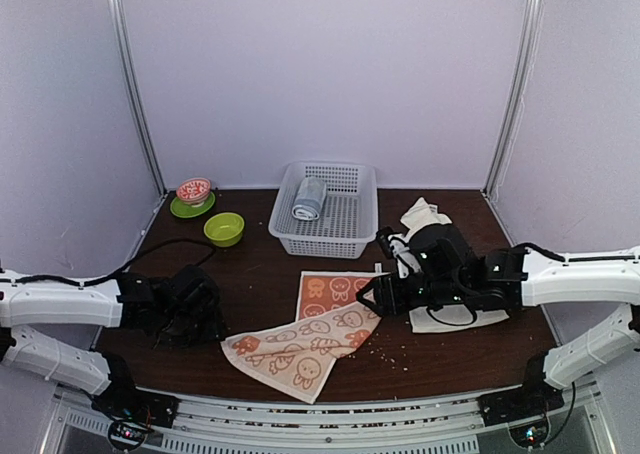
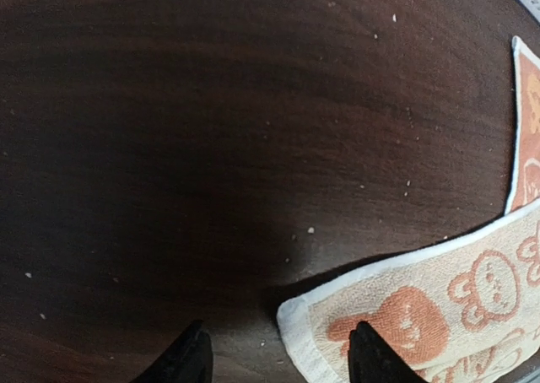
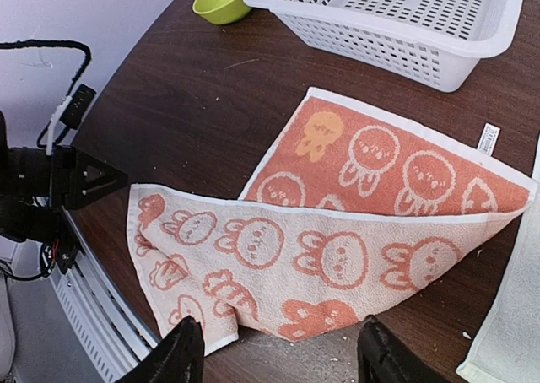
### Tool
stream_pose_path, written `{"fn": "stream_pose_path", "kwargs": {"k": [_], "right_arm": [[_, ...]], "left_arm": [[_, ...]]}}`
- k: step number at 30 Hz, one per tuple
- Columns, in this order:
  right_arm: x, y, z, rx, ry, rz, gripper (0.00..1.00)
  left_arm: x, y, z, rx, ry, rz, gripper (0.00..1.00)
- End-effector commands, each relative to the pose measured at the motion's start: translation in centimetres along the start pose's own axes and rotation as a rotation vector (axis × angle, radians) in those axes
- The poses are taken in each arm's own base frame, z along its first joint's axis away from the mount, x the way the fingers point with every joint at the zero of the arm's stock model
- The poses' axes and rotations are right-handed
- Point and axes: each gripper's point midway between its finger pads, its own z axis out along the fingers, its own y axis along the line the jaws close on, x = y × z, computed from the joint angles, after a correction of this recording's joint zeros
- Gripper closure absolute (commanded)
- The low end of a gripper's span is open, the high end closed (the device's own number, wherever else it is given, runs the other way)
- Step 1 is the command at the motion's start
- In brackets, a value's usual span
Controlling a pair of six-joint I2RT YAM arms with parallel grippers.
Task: Roll the towels
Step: Pick up the towel from the center of the board.
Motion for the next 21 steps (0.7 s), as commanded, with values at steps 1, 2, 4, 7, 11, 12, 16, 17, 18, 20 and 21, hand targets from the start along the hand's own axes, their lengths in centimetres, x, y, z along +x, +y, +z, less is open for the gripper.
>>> {"fn": "stream_pose_path", "kwargs": {"k": [1, 2, 4, 7, 11, 12, 16, 17, 18, 20, 21], "right_arm": [[-1.8, 0.2, -1.5, -0.011, -0.081, 0.01, 0.37], [-1.8, 0.0, -1.6, -0.009, -0.085, 0.012, 0.37], [-1.7, -0.1, -1.8, -0.009, -0.09, 0.016, 0.37], [-2.0, -0.3, -2.2, -0.005, -0.104, 0.019, 0.38], [-2.5, -0.6, -2.8, 0.008, -0.126, 0.02, 0.38], [-2.6, -0.5, -3.0, 0.006, -0.132, 0.019, 0.38], [-2.8, -0.6, -3.3, 0.01, -0.143, 0.02, 0.38], [-2.8, -0.7, -3.3, 0.012, -0.141, 0.017, 0.38], [-2.8, -0.6, -3.3, 0.011, -0.142, 0.018, 0.38], [-2.9, -0.7, -3.3, 0.014, -0.142, 0.017, 0.38], [-2.9, -0.7, -3.3, 0.015, -0.143, 0.017, 0.38]], "left_arm": [[0.3, -3.1, 0.7, 0.105, 0.055, -0.063, 0.44], [0.5, -3.2, 1.0, 0.11, 0.066, -0.064, 0.44], [1.0, -3.1, 1.5, 0.099, 0.087, -0.061, 0.47], [1.7, -2.1, 2.2, 0.047, 0.111, -0.05, 0.53], [1.6, -0.9, 2.6, -0.012, 0.096, -0.044, 0.58], [1.6, -0.7, 2.7, -0.021, 0.095, -0.044, 0.6], [1.7, -0.3, 3.3, -0.053, 0.105, -0.041, 0.64], [1.8, -0.3, 3.5, -0.059, 0.109, -0.035, 0.66], [1.8, -0.2, 3.7, -0.066, 0.112, -0.029, 0.67], [1.9, 0.0, 4.2, -0.083, 0.121, -0.017, 0.73], [2.0, -0.1, 4.4, -0.085, 0.126, -0.013, 0.78]]}}
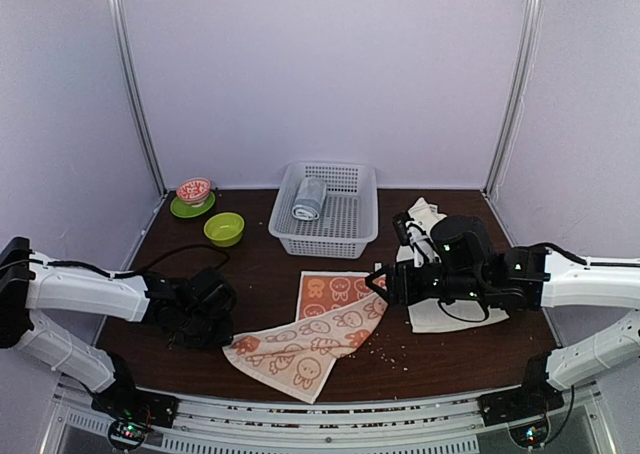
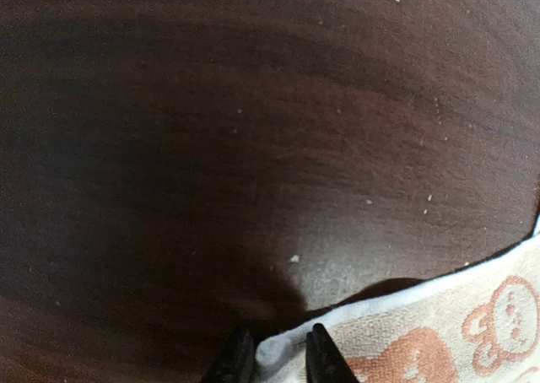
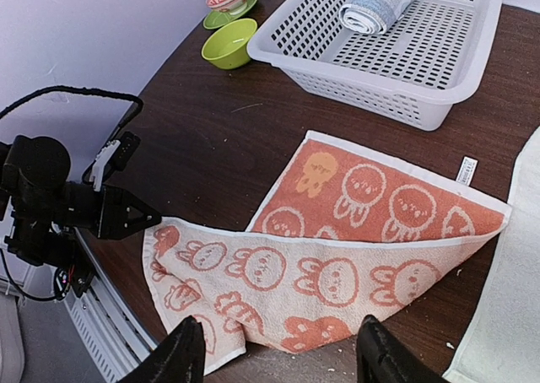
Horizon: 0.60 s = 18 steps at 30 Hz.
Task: Roll the towels
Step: Pick up the towel from the center of the board.
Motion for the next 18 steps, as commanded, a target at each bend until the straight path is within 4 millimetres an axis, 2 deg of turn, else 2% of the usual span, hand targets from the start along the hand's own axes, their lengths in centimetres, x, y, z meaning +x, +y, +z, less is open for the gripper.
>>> {"fn": "stream_pose_path", "kwargs": {"k": [1, 3, 5, 7, 9, 12, 15, 16, 18], "right_arm": [[-0.4, -0.8, -0.3, 0.033, -0.021, -0.002, 0.38], [-0.6, -0.9, -0.3, 0.039, -0.026, 0.0, 0.39], [-0.9, -1.1, -0.3, 0.046, -0.033, 0.004, 0.39], [-1.4, -1.3, -0.6, 0.053, -0.046, 0.005, 0.39], [-2.2, -1.4, -1.0, 0.061, -0.073, 0.006, 0.39], [-3.7, -1.8, -1.8, 0.075, -0.124, 0.015, 0.39], [-4.7, -2.8, -2.3, 0.103, -0.166, 0.035, 0.39], [-4.9, -3.4, -2.2, 0.115, -0.177, 0.051, 0.39], [-4.6, -5.2, -1.6, 0.145, -0.18, 0.109, 0.39]], "left_arm": [[0.3, 0.8, 1.4, -0.05, 0.025, 0.023, 0.84], [0.2, 0.6, 1.4, -0.044, 0.027, 0.034, 0.99], [-0.4, 0.1, 0.7, -0.027, 0.0, 0.053, 1.0], [-1.9, -1.0, -1.4, 0.012, -0.073, 0.083, 1.0], [-4.1, -2.9, -5.2, 0.068, -0.185, 0.163, 1.0], [-7.1, -7.2, -12.8, 0.215, -0.35, 0.331, 1.0], [-8.5, -10.2, -19.8, 0.318, -0.47, 0.47, 1.0], [-8.6, -10.5, -20.9, 0.331, -0.481, 0.5, 1.0], [-8.4, -10.1, -21.8, 0.317, -0.48, 0.535, 1.0]]}}
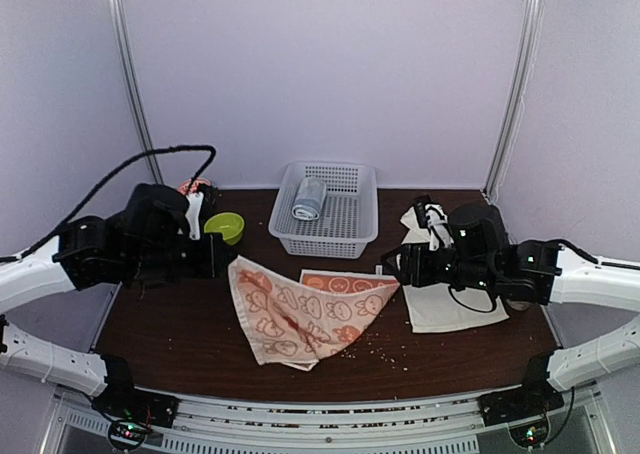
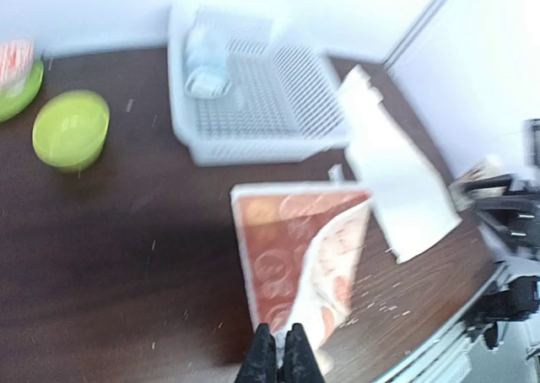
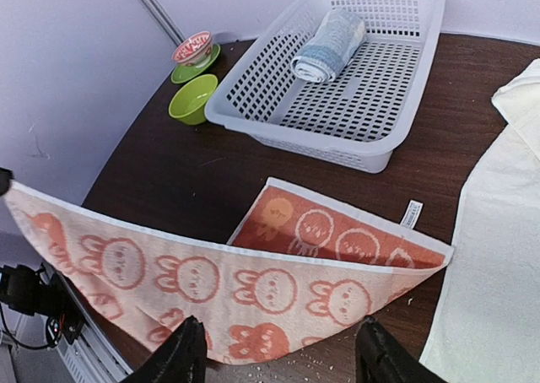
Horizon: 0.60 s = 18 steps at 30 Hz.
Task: Roll the towels
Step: Pick up the towel from the center of the board.
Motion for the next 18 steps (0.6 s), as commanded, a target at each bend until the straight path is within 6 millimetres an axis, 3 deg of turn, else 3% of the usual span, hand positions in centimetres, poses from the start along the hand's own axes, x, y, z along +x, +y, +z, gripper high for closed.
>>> {"fn": "stream_pose_path", "kwargs": {"k": [1, 7, 12, 15, 18], "right_arm": [[-1.0, -3.2, 0.7, 0.083, -0.056, 0.091, 0.39], [1.5, -7.5, 4.6, 0.156, 0.005, 0.261, 0.38], [3.7, -8.7, 8.2, 0.172, 0.08, 0.34, 0.38], [4.5, -8.9, 9.9, 0.175, 0.107, 0.384, 0.37], [4.7, -8.7, 11.2, 0.165, 0.113, 0.427, 0.36]], "left_arm": [[-0.5, 1.1, -2.2, -0.06, 0.005, 0.208, 1.0], [2.5, 6.1, -2.9, -0.198, 0.021, 0.104, 1.0], [2.0, 9.6, -6.0, -0.291, -0.07, 0.025, 1.0], [1.6, 10.4, -7.3, -0.291, -0.11, 0.017, 1.0], [1.8, 10.4, -7.4, -0.29, -0.106, 0.035, 1.0]]}}
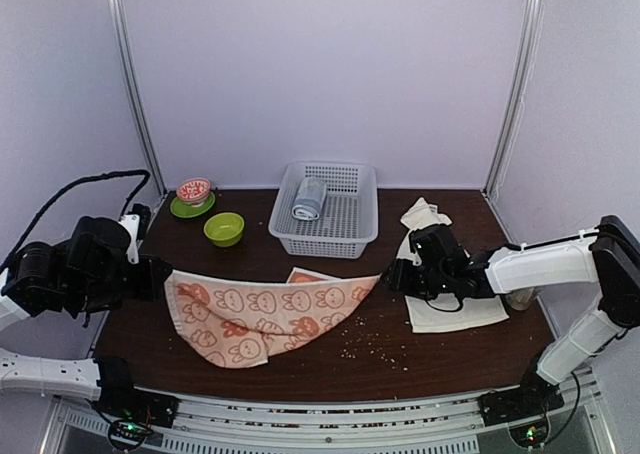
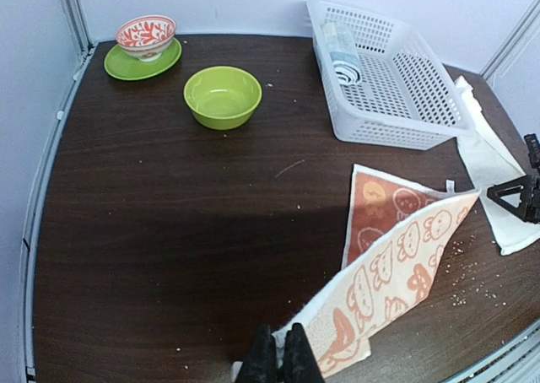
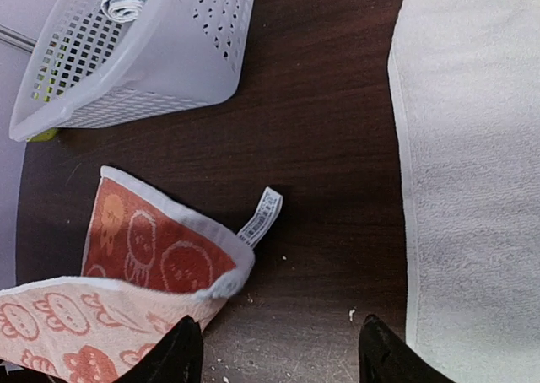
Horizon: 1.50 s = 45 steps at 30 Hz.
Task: Roll the towels
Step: Pick up the towel from the center of the board.
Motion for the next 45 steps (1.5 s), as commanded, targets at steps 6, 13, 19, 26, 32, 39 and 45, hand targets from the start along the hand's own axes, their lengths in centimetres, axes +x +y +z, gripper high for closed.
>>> {"fn": "stream_pose_path", "kwargs": {"k": [6, 13, 19, 26, 32, 39, 45], "right_arm": [[-2.8, 4.3, 1.9, -0.138, -0.046, 0.132, 0.34], [-0.4, 4.9, 2.6, -0.181, 0.05, 0.134, 0.33], [1.8, 3.8, 2.9, -0.161, 0.098, 0.155, 0.35], [2.0, 4.4, 3.7, -0.181, 0.113, 0.182, 0.45], [1.9, 4.9, 4.1, -0.188, 0.12, 0.191, 0.46], [1.8, 5.5, 4.3, -0.203, 0.127, 0.183, 0.76], [-0.5, 6.4, -0.7, -0.25, 0.025, 0.124, 1.0]], "left_arm": [[0.3, 0.8, 0.5, -0.06, 0.004, 0.041, 1.0], [0.4, 1.0, 0.7, -0.071, 0.0, 0.05, 1.0], [0.7, 0.9, 1.1, -0.075, 0.0, 0.055, 1.0], [0.7, 1.0, 1.0, -0.065, -0.005, 0.049, 1.0], [0.9, 1.1, 1.0, -0.063, -0.007, 0.047, 1.0], [1.1, 1.3, 1.0, -0.062, -0.006, 0.04, 1.0], [-0.1, 1.2, -0.2, -0.03, -0.043, 0.028, 1.0]]}}
